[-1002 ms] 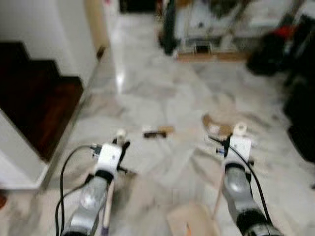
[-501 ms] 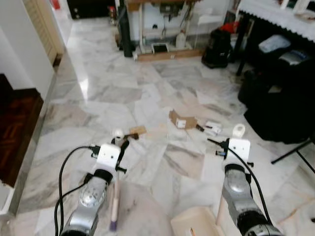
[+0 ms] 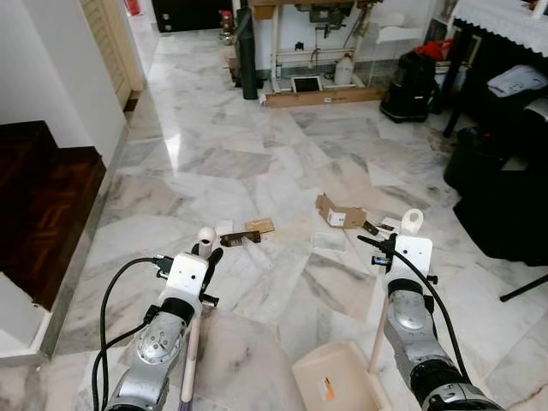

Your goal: Sweep floor

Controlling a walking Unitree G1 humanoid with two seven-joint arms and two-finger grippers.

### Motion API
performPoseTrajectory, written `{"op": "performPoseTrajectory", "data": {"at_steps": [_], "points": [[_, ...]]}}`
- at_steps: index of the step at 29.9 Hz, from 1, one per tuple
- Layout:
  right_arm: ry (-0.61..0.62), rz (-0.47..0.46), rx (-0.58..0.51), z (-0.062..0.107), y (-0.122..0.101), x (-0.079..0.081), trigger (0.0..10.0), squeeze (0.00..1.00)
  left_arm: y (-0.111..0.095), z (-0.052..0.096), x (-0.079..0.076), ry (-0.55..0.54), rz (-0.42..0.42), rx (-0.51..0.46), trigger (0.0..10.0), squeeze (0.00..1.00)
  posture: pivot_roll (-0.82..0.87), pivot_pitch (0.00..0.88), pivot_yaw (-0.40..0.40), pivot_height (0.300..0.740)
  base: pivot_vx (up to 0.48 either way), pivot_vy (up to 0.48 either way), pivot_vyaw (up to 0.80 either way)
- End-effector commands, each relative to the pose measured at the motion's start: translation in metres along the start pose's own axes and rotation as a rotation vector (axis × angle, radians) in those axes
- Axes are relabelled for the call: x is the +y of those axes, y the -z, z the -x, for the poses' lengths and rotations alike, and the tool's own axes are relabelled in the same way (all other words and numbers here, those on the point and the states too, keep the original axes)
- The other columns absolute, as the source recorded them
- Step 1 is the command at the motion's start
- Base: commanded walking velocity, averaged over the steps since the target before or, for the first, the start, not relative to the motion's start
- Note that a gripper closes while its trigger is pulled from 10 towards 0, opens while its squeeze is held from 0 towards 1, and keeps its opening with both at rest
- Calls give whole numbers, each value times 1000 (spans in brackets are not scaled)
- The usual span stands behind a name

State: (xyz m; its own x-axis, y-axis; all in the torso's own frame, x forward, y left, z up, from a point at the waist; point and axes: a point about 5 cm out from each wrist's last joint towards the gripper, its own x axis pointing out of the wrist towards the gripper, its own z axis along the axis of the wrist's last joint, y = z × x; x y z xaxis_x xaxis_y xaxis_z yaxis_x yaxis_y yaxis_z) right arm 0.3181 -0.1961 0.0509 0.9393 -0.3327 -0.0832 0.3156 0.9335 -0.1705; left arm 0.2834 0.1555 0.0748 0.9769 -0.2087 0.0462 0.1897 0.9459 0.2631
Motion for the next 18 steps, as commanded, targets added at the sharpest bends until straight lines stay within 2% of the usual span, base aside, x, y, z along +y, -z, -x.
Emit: {"op": "performPoseTrajectory", "data": {"at_steps": [1,8,12,18], "points": [[23,-9,-2,-4,-4,-3,10000,0,-8,-2,4,1,-19,-35,10000,0,83,0,20,740,0,0,0],[58,-9,109,5,19,-10,10000,0,-8,-2,2,16,-15,-31,10000,0,87,0,22,740,0,0,0],[58,-2,128,9,26,-11,10000,0,-8,-2,1,21,-12,-30,10000,0,90,0,23,740,0,0,0],[69,-12,122,7,24,-13,10000,0,-8,-2,1,25,-12,-30,10000,0,88,0,25,740,0,0,0]]}}
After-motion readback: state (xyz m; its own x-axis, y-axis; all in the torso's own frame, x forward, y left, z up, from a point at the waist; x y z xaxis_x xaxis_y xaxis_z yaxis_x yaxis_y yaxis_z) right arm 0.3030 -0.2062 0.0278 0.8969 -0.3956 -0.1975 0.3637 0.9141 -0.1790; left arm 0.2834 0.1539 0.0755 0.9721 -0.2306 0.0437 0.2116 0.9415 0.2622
